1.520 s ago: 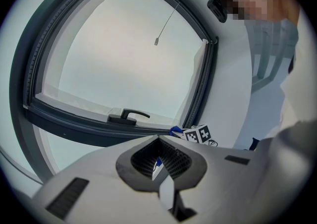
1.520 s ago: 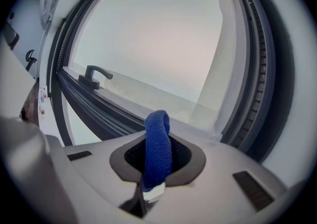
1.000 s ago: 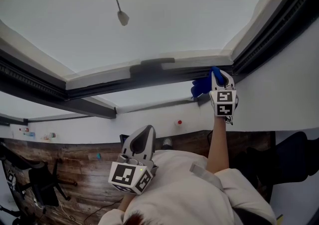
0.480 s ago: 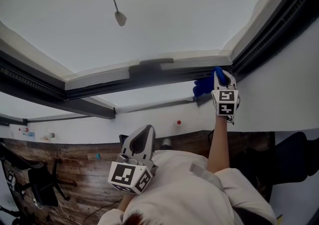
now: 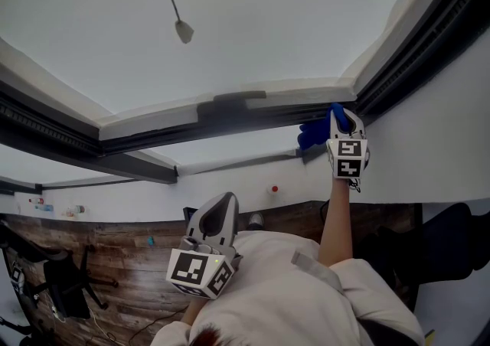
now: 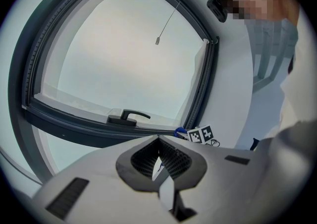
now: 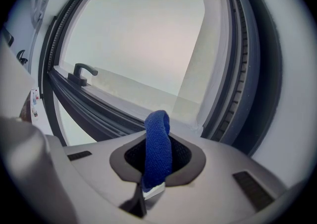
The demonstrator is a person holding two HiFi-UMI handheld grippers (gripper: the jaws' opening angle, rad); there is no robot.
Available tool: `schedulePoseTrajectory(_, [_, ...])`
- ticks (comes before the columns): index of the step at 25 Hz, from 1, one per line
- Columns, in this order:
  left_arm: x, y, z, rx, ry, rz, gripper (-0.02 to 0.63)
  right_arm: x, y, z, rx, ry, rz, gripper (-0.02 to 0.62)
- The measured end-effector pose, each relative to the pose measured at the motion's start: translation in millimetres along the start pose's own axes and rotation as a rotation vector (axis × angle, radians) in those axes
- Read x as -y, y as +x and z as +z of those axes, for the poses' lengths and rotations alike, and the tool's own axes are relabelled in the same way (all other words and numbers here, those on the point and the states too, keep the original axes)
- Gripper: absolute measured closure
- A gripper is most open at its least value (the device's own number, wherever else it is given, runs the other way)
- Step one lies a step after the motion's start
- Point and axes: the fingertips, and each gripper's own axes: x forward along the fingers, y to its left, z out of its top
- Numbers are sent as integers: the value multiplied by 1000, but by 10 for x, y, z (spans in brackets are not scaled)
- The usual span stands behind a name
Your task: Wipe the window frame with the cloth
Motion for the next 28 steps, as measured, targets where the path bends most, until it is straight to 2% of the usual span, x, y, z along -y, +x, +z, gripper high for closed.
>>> schedulePoseTrajectory(28, [11, 96, 21, -5, 1, -1, 601, 238, -1, -97, -35, -1, -56, 546])
